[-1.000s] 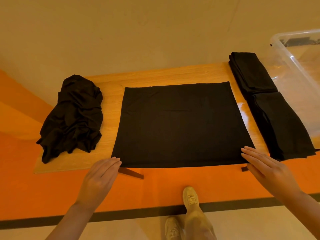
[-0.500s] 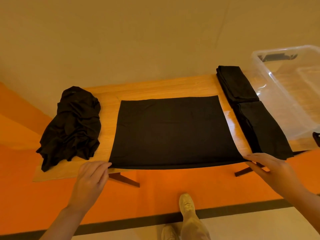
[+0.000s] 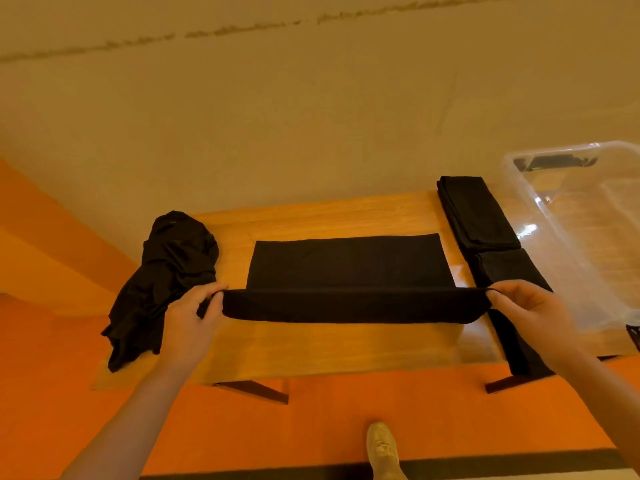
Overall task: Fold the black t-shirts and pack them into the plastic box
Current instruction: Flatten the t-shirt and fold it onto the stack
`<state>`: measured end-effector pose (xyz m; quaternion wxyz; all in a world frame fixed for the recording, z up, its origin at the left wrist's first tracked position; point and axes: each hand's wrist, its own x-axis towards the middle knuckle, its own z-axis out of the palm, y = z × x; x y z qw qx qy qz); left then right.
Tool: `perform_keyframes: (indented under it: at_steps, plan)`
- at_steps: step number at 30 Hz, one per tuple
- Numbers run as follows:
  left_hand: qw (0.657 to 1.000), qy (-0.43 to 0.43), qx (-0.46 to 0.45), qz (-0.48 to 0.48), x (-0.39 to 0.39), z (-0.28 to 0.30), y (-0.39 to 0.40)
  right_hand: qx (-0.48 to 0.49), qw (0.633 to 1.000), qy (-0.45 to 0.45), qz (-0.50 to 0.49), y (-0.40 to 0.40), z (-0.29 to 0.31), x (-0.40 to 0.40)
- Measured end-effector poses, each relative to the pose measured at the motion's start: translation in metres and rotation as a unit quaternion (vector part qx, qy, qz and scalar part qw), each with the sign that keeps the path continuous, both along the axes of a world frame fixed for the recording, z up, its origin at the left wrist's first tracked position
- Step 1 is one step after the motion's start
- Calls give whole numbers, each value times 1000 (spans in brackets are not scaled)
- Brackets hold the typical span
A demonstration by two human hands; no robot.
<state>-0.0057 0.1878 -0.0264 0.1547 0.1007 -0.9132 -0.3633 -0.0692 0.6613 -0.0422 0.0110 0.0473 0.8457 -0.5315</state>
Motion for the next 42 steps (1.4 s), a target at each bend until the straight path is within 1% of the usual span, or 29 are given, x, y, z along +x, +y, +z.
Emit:
perform_keyframes:
  at_steps: [2,5,9,13,17,20,25,30,33,37,42]
  plan:
    - [1000,-19,3,22,-24,6,2,-19,1000,-8,-6,-3,5,-23]
    - [998,-26,-17,61,-60,13,7,-21,1000,-17,-12,-6,7,-59]
    - [992,-37,-10,119,-105,20,18,-31,998,-39,-28,-14,13,-107]
    - [985,-67,-6,160,-150,27,23,-33,995,-75,-55,-22,16,-157]
    - [981,-91,-5,169,-188,31,26,-38,992,-89,-84,-32,17,-200]
    - [979,-110,25,167,-202,35,36,-46,990,-99,-85,-40,19,-213]
    - [977,-154,89,118,-189,44,82,-72,990,-116,-35,-73,37,-183]
    - [968,-136,178,113,-165,41,146,-136,979,-151,11,-118,50,-136]
    - [966,-119,206,105,-155,36,175,-181,971,-154,24,-143,48,-112]
    - [971,-102,199,87,-139,30,198,-198,971,-134,-4,-168,36,-91]
    - [982,-86,141,89,-124,24,201,-184,978,-102,-10,-177,30,-74]
